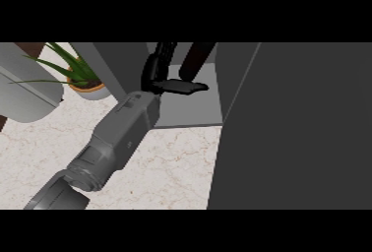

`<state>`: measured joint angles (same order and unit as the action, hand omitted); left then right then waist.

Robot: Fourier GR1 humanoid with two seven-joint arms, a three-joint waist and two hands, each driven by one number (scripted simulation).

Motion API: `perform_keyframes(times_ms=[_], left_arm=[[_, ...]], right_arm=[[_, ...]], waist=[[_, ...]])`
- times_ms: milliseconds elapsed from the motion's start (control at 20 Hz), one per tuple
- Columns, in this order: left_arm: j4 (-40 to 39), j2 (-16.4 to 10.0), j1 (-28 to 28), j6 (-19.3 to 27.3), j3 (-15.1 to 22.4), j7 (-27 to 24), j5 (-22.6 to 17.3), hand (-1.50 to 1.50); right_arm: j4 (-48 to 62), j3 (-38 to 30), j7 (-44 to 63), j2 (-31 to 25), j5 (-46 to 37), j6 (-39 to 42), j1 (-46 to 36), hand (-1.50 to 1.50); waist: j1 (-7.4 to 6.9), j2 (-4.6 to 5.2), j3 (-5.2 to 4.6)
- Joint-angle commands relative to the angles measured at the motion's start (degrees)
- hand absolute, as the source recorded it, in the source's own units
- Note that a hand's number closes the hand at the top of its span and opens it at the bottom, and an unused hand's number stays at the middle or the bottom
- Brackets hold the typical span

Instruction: Pick up the wine, place it into the cabinet and close the cabinet

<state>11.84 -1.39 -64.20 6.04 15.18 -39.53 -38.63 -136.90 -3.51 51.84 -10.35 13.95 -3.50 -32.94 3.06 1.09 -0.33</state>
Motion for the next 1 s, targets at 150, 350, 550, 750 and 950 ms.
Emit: perform_keyframes(times_ms=[150,350,550,750,950], left_arm=[[6.9,-1.4,2.7,-1.4,1.4,2.6,2.6,-1.5],[17.9,1.3,7.4,3.0,4.1,6.7,3.0,-1.5],[28.1,-1.1,9.7,3.9,6.2,11.8,4.9,-1.5],[41.4,1.3,12.8,11.1,10.5,19.6,5.8,-1.5],[54.7,1.4,22.3,18.8,16.1,22.2,6.4,-1.5]], right_arm=[[-1.7,-0.9,6.6,-2.9,-1.9,-4.3,-5.5,-1.5],[-4.2,1.5,4.4,-1.4,-3.6,-4.1,0.0,-1.5],[-7.3,2.5,5.9,-2.1,-3.6,-4.3,1.2,-1.5],[-4.4,-1.0,3.8,-3.6,-0.3,-2.4,1.2,-1.5],[-2.5,1.5,4.0,-2.8,-2.8,-4.5,-2.4,-1.5]], waist=[[-3.35,-1.65,0.27],[-3.98,-1.95,0.32],[-4.1,-2.0,0.32],[-4.4,-2.07,0.37],[-4.3,-1.84,0.32]])
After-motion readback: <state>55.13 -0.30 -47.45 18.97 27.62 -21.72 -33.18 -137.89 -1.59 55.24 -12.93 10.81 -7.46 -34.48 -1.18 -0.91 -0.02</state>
